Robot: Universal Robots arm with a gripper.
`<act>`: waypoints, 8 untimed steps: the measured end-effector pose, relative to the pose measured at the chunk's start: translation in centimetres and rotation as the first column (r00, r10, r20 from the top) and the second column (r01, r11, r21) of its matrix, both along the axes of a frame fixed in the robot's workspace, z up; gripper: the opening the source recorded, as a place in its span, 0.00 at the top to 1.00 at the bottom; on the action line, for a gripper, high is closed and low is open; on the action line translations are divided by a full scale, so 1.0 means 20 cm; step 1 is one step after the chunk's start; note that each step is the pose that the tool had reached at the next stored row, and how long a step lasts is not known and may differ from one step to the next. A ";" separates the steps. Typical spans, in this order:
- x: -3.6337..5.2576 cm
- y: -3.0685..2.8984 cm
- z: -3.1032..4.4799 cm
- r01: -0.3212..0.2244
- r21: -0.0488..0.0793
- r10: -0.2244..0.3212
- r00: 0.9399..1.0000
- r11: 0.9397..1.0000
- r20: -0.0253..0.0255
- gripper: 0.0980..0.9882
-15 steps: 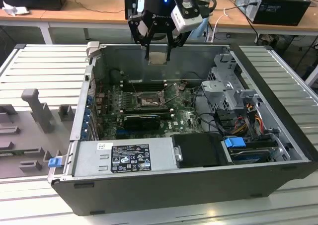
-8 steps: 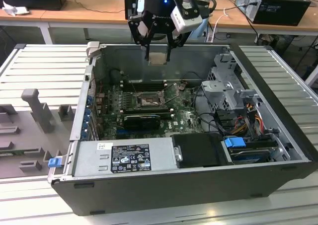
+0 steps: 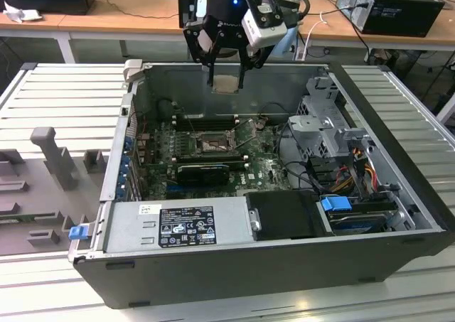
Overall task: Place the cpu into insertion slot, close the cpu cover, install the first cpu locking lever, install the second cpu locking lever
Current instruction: 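Place the cpu into insertion slot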
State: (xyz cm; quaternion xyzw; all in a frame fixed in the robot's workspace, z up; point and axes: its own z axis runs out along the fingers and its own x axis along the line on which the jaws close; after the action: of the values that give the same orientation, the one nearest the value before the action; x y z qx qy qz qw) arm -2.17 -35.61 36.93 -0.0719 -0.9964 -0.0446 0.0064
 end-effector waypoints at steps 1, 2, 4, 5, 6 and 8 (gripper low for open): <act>0.000 0.000 0.000 0.005 0.000 -0.005 1.000 1.000 0.000 0.52; 0.000 0.000 0.000 0.014 0.000 -0.014 1.000 1.000 0.000 0.52; 0.000 0.000 0.000 0.031 0.000 -0.031 1.000 1.000 0.000 0.52; 0.000 0.000 -0.001 0.037 0.000 -0.037 0.999 0.999 0.000 0.52; 0.000 0.000 -0.001 0.045 0.000 -0.045 0.999 0.999 0.000 0.52; 0.000 0.000 -0.001 0.059 0.000 -0.059 0.998 0.998 0.000 0.52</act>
State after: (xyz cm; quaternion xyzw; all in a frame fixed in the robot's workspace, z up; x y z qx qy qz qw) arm -2.17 -35.61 36.91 -0.1014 -0.9938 -0.0446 0.0051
